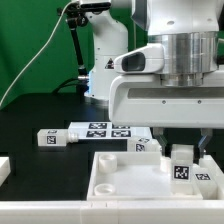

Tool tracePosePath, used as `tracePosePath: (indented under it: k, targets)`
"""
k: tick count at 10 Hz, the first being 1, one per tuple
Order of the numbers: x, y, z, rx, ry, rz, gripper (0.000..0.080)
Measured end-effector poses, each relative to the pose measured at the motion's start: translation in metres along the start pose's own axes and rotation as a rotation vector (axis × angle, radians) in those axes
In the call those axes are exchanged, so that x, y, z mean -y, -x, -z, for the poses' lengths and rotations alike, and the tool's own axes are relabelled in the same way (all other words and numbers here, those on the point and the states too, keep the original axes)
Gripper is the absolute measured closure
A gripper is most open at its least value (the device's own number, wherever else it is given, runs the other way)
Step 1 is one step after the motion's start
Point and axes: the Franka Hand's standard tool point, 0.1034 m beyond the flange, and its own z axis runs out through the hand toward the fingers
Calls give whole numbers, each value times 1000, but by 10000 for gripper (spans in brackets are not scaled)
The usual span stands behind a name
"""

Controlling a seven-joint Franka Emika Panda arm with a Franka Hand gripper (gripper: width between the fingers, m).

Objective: Assemble one leg

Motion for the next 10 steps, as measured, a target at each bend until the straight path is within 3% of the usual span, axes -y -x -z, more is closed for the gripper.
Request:
tracePosePath:
  k: [3, 7, 8, 9, 10]
  targets:
    - [-11, -3, 0, -1, 23, -230, 518]
    - [-14, -5, 5, 4, 22, -311, 518]
    - [-13, -7, 12, -2, 16, -298, 308]
    - [-14, -9, 19, -7, 10, -280, 308]
    - [-14, -11, 26, -11, 6, -274, 188]
